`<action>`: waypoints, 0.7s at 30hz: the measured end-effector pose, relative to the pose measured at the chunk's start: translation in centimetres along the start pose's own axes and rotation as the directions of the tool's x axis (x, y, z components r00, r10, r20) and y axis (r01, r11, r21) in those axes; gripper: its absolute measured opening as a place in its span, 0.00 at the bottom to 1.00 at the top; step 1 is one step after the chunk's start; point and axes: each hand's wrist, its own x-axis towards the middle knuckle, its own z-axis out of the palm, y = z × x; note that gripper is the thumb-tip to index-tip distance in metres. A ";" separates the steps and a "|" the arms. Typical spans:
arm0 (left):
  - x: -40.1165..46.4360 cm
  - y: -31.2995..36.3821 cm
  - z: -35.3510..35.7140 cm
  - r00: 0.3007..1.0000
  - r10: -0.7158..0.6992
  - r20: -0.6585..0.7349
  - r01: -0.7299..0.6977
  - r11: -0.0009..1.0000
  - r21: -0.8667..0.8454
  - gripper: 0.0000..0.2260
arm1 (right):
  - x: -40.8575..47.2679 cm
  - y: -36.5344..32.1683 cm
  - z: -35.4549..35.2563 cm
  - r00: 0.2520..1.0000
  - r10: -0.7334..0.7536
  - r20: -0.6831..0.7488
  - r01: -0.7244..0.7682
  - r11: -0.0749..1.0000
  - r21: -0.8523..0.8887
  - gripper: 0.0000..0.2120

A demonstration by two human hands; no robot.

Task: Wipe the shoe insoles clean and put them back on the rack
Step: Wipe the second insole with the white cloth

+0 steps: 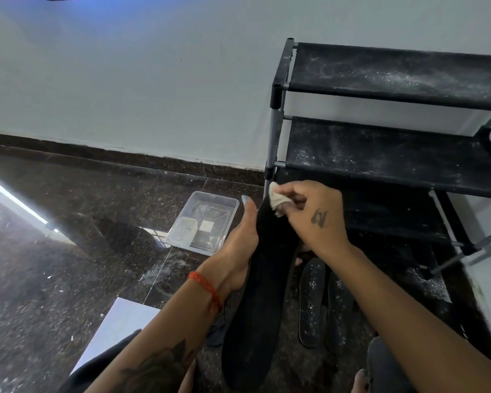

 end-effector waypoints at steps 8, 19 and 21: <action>0.6 0.5 -0.8 0.986 0.142 -0.081 -0.150 0.983 -0.104 0.31 | -0.1 -0.2 -1.4 0.924 0.024 0.381 -0.015 1.000 -0.027 0.05; 0.6 0.4 -1.2 0.990 0.080 -0.112 -0.089 0.994 -0.070 0.39 | -0.9 -1.4 0.2 0.940 -0.187 0.284 0.154 0.979 0.137 0.08; 0.7 0.6 -1.2 0.987 0.108 -0.123 -0.118 0.990 -0.080 0.37 | -0.7 -1.0 -0.6 0.899 -0.170 0.404 0.118 0.982 0.149 0.08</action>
